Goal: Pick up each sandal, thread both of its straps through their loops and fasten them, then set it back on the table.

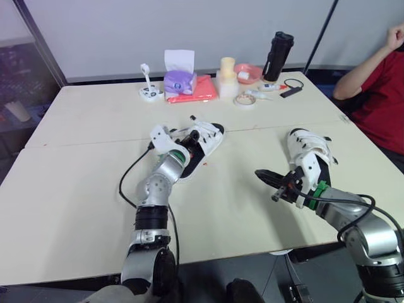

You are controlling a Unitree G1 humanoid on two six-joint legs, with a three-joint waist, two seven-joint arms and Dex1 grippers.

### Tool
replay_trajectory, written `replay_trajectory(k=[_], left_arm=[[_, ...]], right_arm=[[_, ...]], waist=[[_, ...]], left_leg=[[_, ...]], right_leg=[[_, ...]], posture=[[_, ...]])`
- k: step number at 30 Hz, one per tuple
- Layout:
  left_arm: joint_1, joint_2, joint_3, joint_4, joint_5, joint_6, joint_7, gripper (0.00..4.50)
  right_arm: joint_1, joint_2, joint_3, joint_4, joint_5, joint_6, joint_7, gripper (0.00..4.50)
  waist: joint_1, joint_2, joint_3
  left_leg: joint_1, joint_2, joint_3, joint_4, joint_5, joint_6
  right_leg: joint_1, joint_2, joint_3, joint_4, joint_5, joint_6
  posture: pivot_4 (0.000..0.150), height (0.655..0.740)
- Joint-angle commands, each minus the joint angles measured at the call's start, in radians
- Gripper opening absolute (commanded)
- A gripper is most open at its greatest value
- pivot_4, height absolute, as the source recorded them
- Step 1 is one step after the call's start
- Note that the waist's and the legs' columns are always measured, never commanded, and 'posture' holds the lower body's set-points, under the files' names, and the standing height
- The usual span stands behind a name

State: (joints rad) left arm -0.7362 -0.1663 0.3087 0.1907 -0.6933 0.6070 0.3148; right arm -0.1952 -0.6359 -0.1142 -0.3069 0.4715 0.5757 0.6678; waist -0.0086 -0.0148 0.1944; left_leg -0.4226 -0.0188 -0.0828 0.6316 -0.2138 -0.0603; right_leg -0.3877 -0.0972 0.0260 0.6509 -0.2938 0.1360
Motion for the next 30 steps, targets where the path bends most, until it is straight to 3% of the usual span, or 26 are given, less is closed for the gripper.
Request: replay_trajectory(k=[1, 6, 10, 14, 20, 24, 30], left_arm=[[0.035, -0.057, -0.014, -0.112, -0.042, 0.077, 0.063, 4.44], [0.046, -0.019, -0.001, -0.191, -0.085, 0.267, 0.182, 4.44], [0.041, 0.060, -0.048, -0.271, -0.104, 0.424, 0.141, 4.44], [0.054, 0.225, -0.208, -0.372, -0.074, 0.486, -0.089, 4.44], [0.138, 0.496, -0.409, -0.549, 0.052, 0.319, -0.437, 4.44], [0.159, 0.604, -0.407, -0.564, 0.200, 0.097, -0.542, 4.44], [0.235, 0.725, -0.329, -0.653, 0.129, 0.124, -0.710, 4.44]], right_arm=[[-0.020, 0.001, -0.003, -0.002, -0.008, -0.020, 0.006, 0.00], [-0.024, 0.000, -0.006, 0.009, -0.009, -0.018, 0.017, 0.00], [-0.022, -0.001, -0.015, 0.017, -0.005, -0.015, 0.024, 0.00], [-0.025, -0.003, -0.029, 0.026, 0.011, -0.004, 0.035, 0.00], [-0.029, -0.031, -0.069, 0.034, 0.074, 0.049, 0.083, 0.00], [-0.038, -0.066, -0.099, 0.035, 0.146, 0.114, 0.140, 0.00], [-0.050, -0.127, -0.126, 0.064, 0.226, 0.183, 0.224, 0.00]], waist=[[0.003, 0.000, 0.000], [0.008, 0.000, 0.000], [0.015, 0.000, 0.000], [0.014, 0.000, 0.000], [0.012, 0.001, -0.001], [0.014, 0.001, 0.000], [0.015, 0.001, 0.000]], left_leg=[[0.000, 0.000, 0.000, 0.000, 0.000, 0.000], [-0.001, 0.000, 0.000, 0.000, 0.000, 0.000], [-0.001, 0.000, 0.000, 0.001, 0.000, 0.000], [-0.001, 0.000, 0.000, 0.000, 0.000, 0.000], [-0.001, 0.000, 0.000, -0.001, 0.000, 0.000], [-0.001, 0.000, 0.000, -0.001, 0.000, 0.000], [-0.002, 0.000, 0.000, -0.001, 0.000, 0.001]], right_leg=[[0.000, 0.000, 0.000, 0.000, 0.000, 0.000], [-0.001, 0.000, 0.000, 0.000, 0.000, 0.000], [-0.001, 0.000, 0.000, 0.000, 0.000, 0.000], [-0.001, 0.000, 0.000, 0.000, 0.000, 0.000], [-0.002, 0.000, 0.000, 0.000, 0.000, 0.000], [-0.002, 0.000, 0.000, -0.001, 0.000, -0.001], [-0.001, 0.000, 0.000, -0.002, 0.000, -0.001]], posture=[[0.150, 0.7400], [0.150, 0.7400], [0.150, 0.7400], [0.150, 0.7400], [0.150, 0.7400], [0.150, 0.7400], [0.150, 0.7400]])
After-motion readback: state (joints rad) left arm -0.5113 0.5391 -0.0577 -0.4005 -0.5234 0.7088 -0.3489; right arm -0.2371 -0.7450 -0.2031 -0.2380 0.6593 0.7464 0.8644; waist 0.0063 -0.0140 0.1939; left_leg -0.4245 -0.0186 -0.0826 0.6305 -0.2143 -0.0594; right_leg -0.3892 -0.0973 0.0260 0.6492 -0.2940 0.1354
